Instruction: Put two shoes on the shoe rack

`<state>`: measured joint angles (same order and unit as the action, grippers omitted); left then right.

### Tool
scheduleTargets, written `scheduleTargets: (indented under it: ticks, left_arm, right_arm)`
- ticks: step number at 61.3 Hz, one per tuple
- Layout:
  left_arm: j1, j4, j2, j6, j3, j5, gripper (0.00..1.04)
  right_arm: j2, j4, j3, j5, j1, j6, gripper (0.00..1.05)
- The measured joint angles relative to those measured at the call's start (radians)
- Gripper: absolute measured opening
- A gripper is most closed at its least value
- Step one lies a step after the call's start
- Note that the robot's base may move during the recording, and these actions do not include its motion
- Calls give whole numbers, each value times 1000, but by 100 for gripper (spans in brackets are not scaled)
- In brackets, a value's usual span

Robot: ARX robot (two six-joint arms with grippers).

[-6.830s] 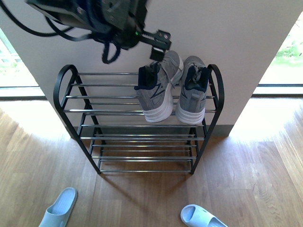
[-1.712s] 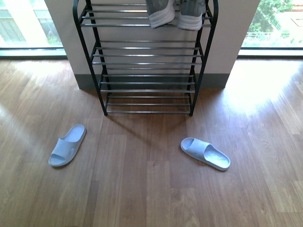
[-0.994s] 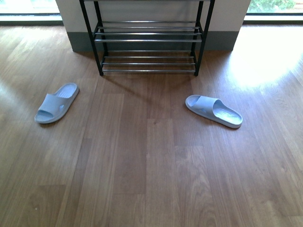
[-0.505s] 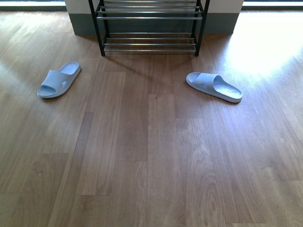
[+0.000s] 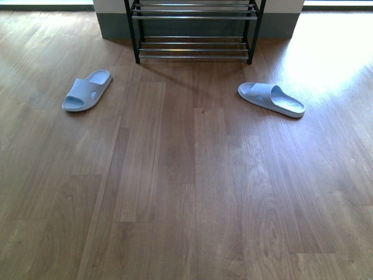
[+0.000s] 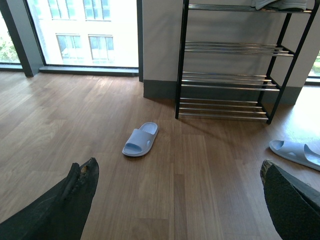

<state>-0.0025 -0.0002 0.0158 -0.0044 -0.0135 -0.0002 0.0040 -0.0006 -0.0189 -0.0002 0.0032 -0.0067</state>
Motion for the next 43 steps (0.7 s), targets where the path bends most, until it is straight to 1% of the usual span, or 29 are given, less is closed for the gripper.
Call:
scheduleTargets:
  ticks: [43]
  left_arm:
    - [0, 0, 0, 0, 0, 0, 95]
  right_arm:
    - [-1, 0, 0, 0, 0, 0, 96]
